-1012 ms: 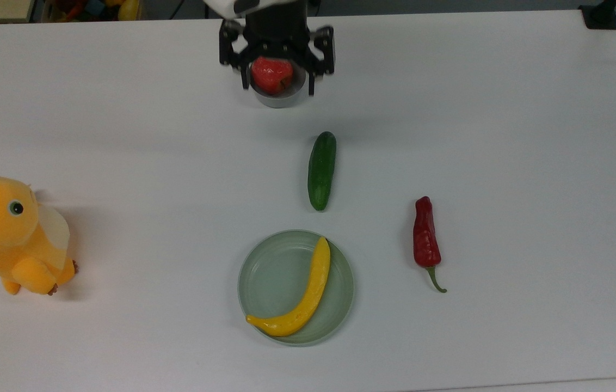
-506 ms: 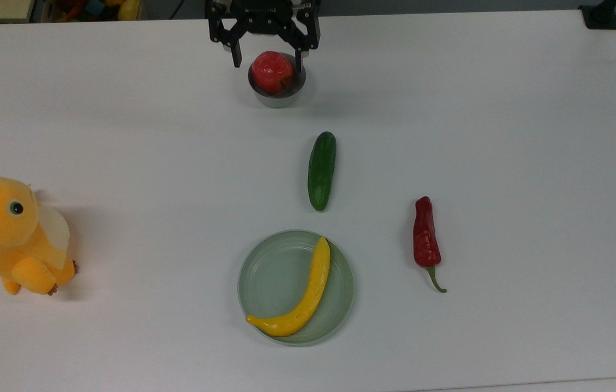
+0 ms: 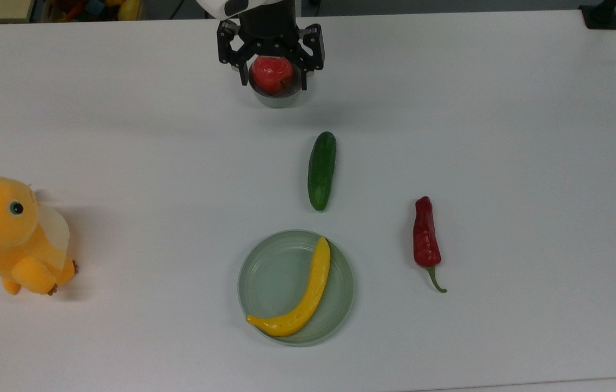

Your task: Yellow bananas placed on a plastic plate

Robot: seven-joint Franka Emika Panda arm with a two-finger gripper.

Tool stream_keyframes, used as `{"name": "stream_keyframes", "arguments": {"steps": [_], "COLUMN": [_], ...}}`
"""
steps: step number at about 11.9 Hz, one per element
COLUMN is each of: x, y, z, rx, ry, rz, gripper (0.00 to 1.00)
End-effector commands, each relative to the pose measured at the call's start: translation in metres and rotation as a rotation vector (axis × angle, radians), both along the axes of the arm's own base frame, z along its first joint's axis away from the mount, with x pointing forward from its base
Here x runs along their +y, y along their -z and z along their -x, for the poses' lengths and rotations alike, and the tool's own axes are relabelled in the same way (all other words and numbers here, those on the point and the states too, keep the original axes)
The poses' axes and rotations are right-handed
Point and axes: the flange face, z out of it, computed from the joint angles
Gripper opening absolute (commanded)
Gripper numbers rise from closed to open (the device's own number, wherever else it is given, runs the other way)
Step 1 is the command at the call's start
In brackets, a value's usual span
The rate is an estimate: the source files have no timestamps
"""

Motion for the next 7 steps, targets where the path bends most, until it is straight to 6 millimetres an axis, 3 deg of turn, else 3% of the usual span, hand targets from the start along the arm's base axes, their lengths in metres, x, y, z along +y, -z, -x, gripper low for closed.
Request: {"name": "stream_keyframes", "arguments": {"steps": [1, 5, 7], "x": [-0.0020, -0.0112, -0.0065], "y": [-0.0114, -0.0201, -0.0199], "z": [-0.0041, -0.0001, 0.0012], "rx": [0.009, 0.007, 0.011], "ry": [-0.028, -0.088, -0.082], "rz": [0.004, 0.010, 0.003], "gripper": [1.00, 1.00, 1.00]}}
